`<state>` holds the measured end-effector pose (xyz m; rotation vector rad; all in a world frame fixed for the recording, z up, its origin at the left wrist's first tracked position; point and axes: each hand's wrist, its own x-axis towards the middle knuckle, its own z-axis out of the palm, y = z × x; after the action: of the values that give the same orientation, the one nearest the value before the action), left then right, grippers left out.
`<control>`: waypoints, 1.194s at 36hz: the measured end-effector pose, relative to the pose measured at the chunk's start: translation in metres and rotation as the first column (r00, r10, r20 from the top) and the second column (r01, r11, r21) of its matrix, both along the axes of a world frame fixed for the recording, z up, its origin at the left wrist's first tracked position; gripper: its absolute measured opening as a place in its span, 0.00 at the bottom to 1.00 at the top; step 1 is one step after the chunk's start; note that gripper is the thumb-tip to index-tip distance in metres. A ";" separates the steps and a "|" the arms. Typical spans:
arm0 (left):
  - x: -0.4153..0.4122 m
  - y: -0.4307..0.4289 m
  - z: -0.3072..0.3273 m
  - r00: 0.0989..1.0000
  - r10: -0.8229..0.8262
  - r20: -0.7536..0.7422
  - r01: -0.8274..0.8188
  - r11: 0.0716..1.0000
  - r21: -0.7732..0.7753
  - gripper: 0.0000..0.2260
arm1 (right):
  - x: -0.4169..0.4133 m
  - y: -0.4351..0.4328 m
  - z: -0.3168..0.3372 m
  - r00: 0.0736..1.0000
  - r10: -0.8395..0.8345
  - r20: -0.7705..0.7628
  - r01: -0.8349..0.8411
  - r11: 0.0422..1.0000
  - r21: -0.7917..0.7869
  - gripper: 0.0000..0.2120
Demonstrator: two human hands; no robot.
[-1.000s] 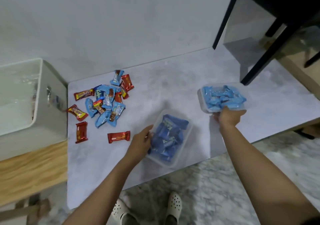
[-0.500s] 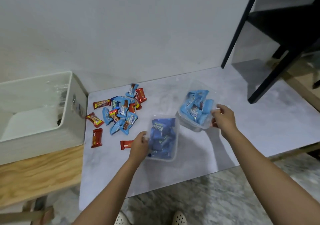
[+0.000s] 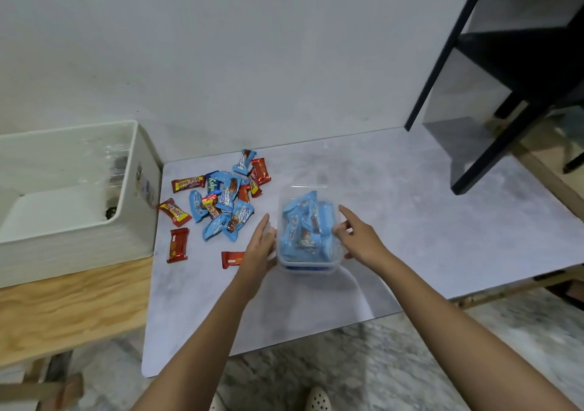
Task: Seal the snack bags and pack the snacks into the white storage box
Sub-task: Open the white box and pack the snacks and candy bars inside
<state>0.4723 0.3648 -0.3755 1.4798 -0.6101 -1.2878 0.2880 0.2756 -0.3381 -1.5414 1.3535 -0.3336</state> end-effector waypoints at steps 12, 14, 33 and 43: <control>0.025 -0.002 0.041 0.969 -0.247 0.011 0.247 0.969 0.020 0.29 | 0.011 0.011 0.006 0.972 -0.046 0.233 0.006 0.986 0.169 0.37; 0.039 0.001 0.054 0.975 -0.218 0.045 0.219 0.976 -0.013 0.28 | 0.025 0.008 0.019 0.971 -0.024 0.237 -0.011 0.989 0.148 0.38; 0.401 0.081 0.188 0.961 0.004 0.277 0.030 0.993 -0.118 0.30 | 0.408 0.052 0.146 0.906 0.280 0.317 -0.242 0.958 -0.156 0.36; 0.540 0.133 0.138 0.983 0.012 0.185 -0.040 0.988 0.151 0.35 | 0.559 0.100 0.079 0.916 0.326 0.234 -0.344 0.938 0.041 0.38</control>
<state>1.0122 0.4978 -0.2372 1.7430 -0.6193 -1.2082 0.8467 0.3754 -0.2589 -1.5826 0.8965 -0.2253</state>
